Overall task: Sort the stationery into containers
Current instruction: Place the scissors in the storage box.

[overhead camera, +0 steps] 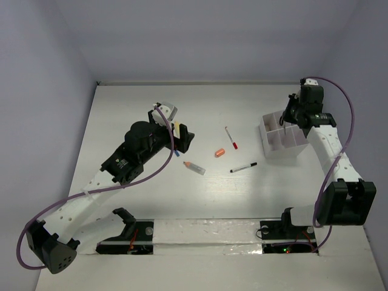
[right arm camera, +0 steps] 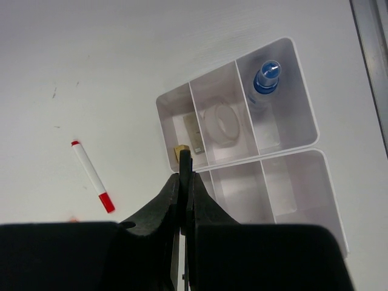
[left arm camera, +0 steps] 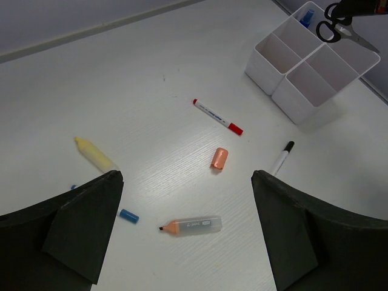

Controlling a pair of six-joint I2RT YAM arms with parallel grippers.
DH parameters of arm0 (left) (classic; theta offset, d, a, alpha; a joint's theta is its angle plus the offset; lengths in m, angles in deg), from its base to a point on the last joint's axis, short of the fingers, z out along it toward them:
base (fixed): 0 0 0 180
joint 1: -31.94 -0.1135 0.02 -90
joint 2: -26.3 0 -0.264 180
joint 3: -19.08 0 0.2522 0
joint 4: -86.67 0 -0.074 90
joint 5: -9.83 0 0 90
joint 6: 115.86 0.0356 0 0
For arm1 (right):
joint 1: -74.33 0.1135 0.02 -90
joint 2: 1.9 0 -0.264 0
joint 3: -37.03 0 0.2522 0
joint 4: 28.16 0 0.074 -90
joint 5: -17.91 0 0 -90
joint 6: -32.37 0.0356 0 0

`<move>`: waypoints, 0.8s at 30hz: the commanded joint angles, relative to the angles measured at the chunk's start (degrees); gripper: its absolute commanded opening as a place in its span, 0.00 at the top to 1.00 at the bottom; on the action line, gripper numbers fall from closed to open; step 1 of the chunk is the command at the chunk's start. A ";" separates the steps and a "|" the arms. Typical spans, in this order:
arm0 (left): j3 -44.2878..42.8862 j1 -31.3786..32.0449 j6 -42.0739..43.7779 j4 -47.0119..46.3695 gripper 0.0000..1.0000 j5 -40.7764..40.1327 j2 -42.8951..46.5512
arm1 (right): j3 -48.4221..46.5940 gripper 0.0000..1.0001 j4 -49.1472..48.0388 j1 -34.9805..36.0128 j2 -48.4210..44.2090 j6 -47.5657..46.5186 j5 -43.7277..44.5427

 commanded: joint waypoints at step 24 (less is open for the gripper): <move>0.24 0.13 -0.55 -3.21 0.14 1.86 2.01 | 15.85 1.00 -20.76 -0.48 -11.44 -0.13 30.02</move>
